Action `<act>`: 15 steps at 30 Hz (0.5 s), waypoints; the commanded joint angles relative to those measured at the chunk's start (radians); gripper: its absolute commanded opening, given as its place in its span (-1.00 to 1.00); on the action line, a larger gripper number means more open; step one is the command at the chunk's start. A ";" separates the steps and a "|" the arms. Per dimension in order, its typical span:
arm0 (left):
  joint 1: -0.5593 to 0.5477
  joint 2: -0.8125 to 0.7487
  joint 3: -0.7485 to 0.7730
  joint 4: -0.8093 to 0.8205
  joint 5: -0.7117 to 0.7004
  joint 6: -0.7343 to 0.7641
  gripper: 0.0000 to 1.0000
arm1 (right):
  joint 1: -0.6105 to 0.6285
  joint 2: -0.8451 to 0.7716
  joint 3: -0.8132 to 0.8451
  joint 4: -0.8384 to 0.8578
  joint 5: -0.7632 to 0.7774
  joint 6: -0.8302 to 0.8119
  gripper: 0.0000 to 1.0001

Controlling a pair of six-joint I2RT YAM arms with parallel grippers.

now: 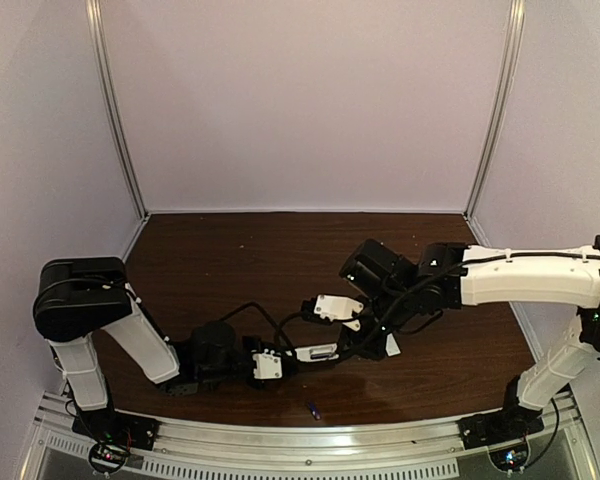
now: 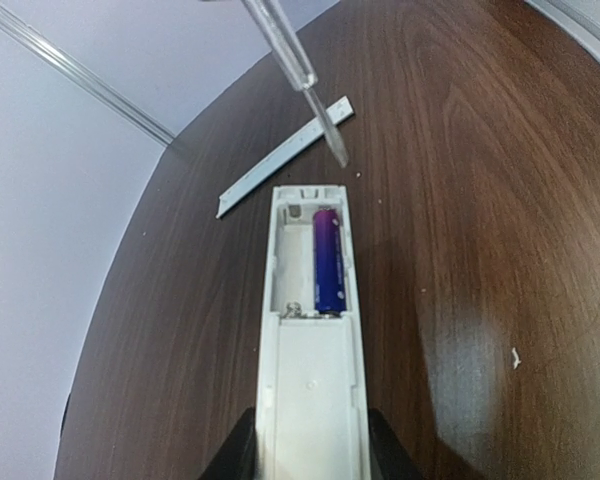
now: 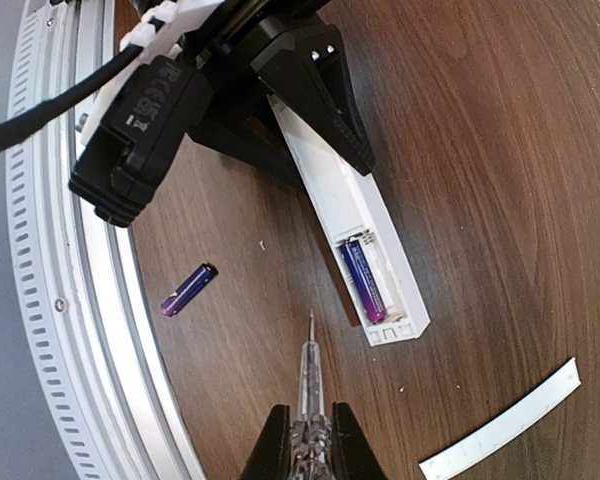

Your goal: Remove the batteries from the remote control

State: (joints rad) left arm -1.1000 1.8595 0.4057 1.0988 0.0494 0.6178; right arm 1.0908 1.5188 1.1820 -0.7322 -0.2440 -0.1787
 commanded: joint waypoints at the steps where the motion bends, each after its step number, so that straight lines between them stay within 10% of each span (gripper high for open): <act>1: -0.006 0.016 -0.006 0.065 0.020 0.016 -1.00 | 0.003 0.031 0.051 -0.050 0.046 -0.049 -1.00; 15: -0.005 0.023 -0.005 0.064 0.041 0.019 -1.00 | 0.000 0.110 0.104 -0.082 0.098 -0.109 -1.00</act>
State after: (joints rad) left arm -1.1007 1.8709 0.4057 1.0992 0.0685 0.6250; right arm 1.0908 1.6051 1.2537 -0.7914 -0.1806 -0.2600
